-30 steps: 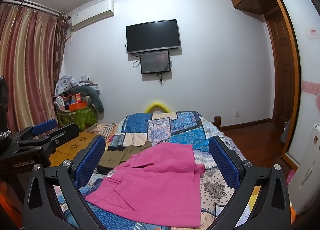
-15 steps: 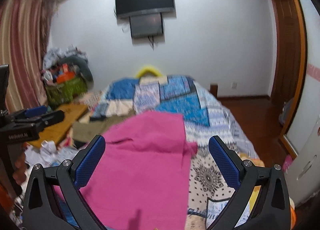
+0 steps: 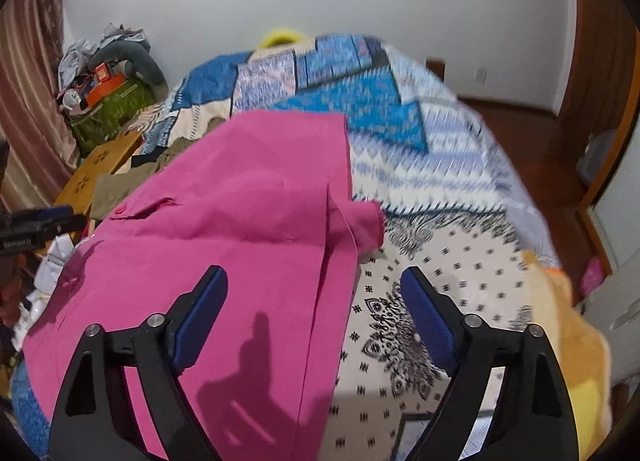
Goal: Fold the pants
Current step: 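Lower the right gripper to the pink pants leg edge and pinch it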
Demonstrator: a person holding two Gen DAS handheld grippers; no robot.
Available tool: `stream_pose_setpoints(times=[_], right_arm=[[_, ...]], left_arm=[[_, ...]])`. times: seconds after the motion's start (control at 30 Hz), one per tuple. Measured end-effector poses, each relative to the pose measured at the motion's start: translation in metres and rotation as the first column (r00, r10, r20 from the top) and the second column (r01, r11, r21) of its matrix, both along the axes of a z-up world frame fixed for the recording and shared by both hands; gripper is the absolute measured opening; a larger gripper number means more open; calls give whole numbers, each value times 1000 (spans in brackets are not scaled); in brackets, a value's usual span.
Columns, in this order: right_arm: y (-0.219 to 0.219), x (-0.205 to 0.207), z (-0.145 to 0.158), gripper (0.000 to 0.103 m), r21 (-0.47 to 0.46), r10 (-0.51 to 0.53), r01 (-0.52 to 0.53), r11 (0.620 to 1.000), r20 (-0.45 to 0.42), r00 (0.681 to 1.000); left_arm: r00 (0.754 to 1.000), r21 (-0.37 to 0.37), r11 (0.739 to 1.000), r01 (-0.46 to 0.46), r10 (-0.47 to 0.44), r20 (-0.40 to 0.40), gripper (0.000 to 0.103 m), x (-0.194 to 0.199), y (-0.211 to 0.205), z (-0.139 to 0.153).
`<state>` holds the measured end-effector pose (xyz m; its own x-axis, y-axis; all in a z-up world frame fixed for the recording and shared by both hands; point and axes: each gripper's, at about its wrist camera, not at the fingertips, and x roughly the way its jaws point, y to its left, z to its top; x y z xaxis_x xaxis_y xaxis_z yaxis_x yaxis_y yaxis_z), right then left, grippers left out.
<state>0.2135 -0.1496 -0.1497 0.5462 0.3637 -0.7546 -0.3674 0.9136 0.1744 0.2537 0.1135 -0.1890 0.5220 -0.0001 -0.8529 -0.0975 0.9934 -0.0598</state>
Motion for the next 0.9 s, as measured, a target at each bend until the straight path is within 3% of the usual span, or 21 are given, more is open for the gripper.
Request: stream_pose_setpoints(times=[0.23,0.4,0.53,0.6,0.67,0.9], right_arm=[[2,37,-24,67,62,30,-23,998,-117,993],[9,54,-40,52,96,83,-66,993,-185,979],[6,59,-45,32,154,119,-89,984,-204,972],[6,58,-45,23,142,126,-100,985,-193,973],[8,55,-47,8,78,111,-98,992,-174,978],[6,55,-52,6,7,95,-95,995,-161,982]], left_arm=[[997,-51,998,39,-42,-70,56,16,-1,-24],[993,-80,993,83,-89,-77,45,23,-7,-31],[991,-72,992,103,-108,-73,42,30,-13,-33],[991,-71,992,106,-111,-72,41,32,-14,-34],[991,-71,992,108,-113,-72,41,34,-15,-35],[989,-63,990,125,-130,-73,41,42,-20,-36]])
